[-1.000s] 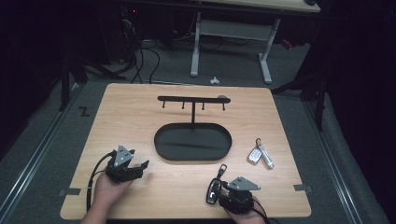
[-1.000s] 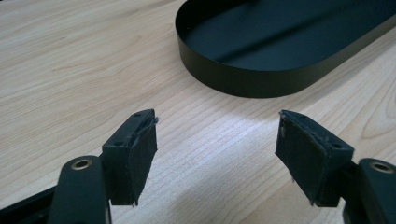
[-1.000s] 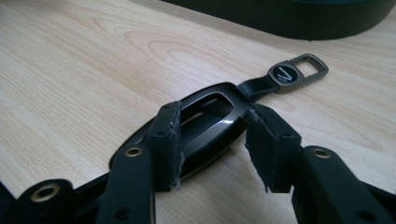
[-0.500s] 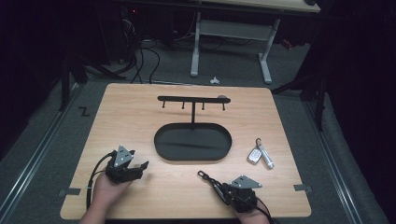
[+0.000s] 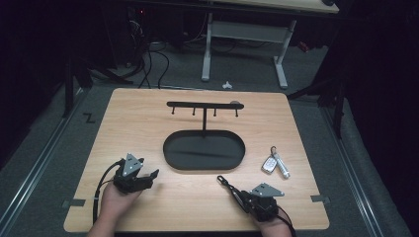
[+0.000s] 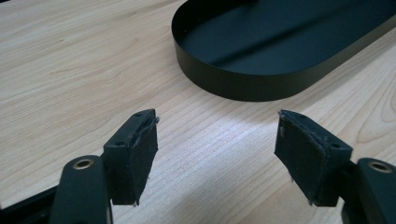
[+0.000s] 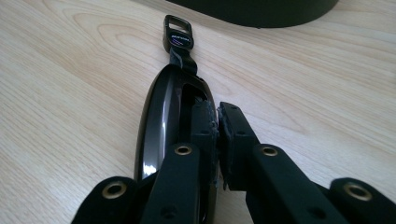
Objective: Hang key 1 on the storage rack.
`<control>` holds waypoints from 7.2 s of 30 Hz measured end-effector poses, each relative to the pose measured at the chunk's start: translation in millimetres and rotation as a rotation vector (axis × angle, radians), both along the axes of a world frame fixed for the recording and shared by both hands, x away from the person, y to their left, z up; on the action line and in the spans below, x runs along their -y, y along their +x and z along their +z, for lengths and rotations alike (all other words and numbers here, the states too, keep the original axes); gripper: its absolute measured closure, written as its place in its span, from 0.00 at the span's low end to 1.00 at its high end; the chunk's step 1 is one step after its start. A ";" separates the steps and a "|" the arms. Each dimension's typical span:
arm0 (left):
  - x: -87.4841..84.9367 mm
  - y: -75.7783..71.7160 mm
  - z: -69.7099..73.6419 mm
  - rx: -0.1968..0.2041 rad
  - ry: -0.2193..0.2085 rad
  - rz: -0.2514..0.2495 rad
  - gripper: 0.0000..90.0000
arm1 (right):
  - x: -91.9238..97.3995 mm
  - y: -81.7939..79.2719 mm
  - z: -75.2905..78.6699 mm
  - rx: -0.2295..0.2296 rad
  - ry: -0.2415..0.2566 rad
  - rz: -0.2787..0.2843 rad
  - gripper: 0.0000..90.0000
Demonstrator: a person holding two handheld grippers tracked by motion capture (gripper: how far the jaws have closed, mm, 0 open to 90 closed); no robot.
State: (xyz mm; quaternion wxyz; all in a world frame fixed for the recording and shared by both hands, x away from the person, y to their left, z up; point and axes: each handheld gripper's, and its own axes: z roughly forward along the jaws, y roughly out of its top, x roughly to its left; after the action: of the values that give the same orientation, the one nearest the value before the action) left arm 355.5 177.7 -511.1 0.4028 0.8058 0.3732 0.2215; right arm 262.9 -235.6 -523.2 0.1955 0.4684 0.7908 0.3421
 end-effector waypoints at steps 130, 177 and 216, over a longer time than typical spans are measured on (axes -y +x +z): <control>-14.6 1.0 -4.9 -0.026 -0.031 -0.082 0.34 | -43.7 126.8 43.1 -0.618 -0.400 0.138 0.69; -10.1 0.3 -7.1 -0.035 -0.014 -0.094 0.34 | -55.9 123.7 37.1 -0.645 -0.496 0.214 0.89; -8.2 -1.1 -5.5 -0.011 -0.022 -0.090 0.34 | -30.3 138.1 144.8 -0.434 -0.239 0.171 0.89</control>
State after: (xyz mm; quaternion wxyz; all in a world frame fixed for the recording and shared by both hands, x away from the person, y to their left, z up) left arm 354.3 185.9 -516.5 0.4189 0.8187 0.3411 0.1945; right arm 401.0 -205.3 -378.4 0.0456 0.4358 0.8858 0.1528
